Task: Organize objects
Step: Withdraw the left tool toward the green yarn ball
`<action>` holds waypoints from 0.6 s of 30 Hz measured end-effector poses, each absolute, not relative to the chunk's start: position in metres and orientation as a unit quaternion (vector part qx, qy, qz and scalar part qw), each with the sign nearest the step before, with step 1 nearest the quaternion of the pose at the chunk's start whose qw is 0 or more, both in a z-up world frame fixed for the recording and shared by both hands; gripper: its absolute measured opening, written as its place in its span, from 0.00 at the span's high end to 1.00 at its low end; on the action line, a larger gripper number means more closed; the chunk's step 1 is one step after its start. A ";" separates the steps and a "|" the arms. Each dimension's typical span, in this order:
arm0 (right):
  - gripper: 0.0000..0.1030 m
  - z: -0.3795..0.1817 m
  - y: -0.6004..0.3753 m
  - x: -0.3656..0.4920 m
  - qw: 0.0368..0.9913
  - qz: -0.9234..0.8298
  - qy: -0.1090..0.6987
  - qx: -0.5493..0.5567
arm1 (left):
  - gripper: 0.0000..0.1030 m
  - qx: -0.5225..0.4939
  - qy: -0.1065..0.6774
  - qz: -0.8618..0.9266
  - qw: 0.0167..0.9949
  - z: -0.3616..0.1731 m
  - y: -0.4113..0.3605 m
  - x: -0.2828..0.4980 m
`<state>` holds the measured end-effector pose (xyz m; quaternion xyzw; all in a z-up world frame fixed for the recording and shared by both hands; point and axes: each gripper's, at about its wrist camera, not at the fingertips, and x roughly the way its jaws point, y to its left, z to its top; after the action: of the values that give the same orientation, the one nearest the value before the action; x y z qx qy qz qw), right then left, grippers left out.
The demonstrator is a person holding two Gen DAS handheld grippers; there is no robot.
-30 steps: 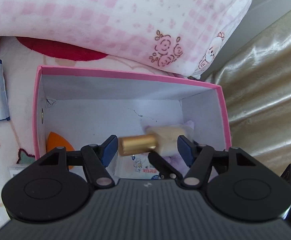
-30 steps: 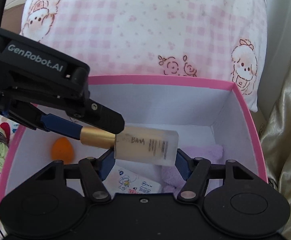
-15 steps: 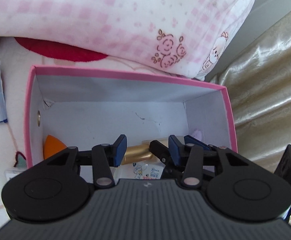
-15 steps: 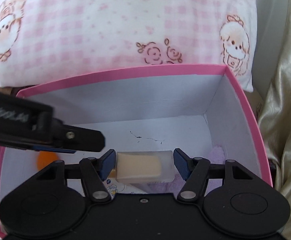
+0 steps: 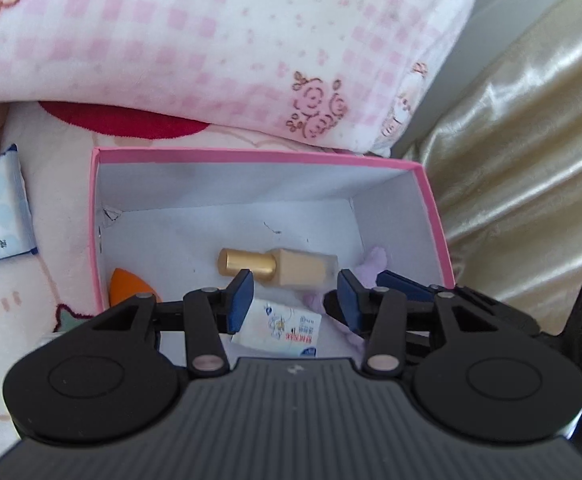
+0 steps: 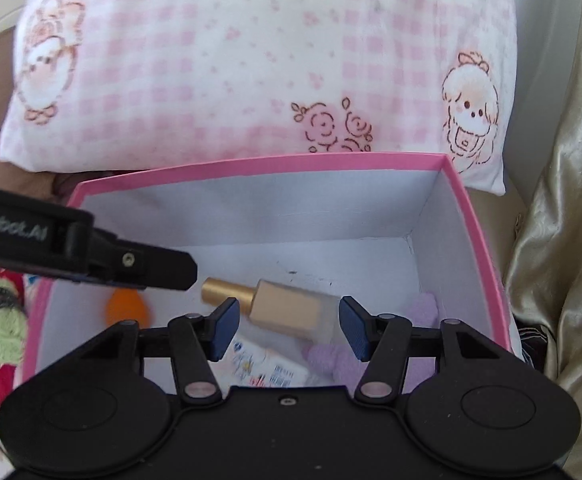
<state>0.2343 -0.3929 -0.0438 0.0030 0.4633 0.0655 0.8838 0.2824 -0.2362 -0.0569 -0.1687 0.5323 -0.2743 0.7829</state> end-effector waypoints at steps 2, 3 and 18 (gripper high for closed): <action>0.41 -0.032 -0.390 0.218 0.885 0.073 0.461 -0.009 | 0.56 -0.154 0.533 -0.287 0.781 -0.046 -0.232 0.270; 0.41 -0.025 -0.388 0.210 0.885 0.073 0.459 -0.019 | 0.55 -0.149 0.533 -0.291 0.781 -0.040 -0.229 0.263; 0.38 0.072 -0.364 0.117 0.897 0.107 0.426 -0.050 | 0.52 -0.044 0.497 -0.325 0.803 0.071 -0.160 0.173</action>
<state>0.1167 -0.3642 0.0721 -0.0496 0.4259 0.1070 0.8971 0.1729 -0.1605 0.0709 -0.0444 0.4968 -0.3254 0.8033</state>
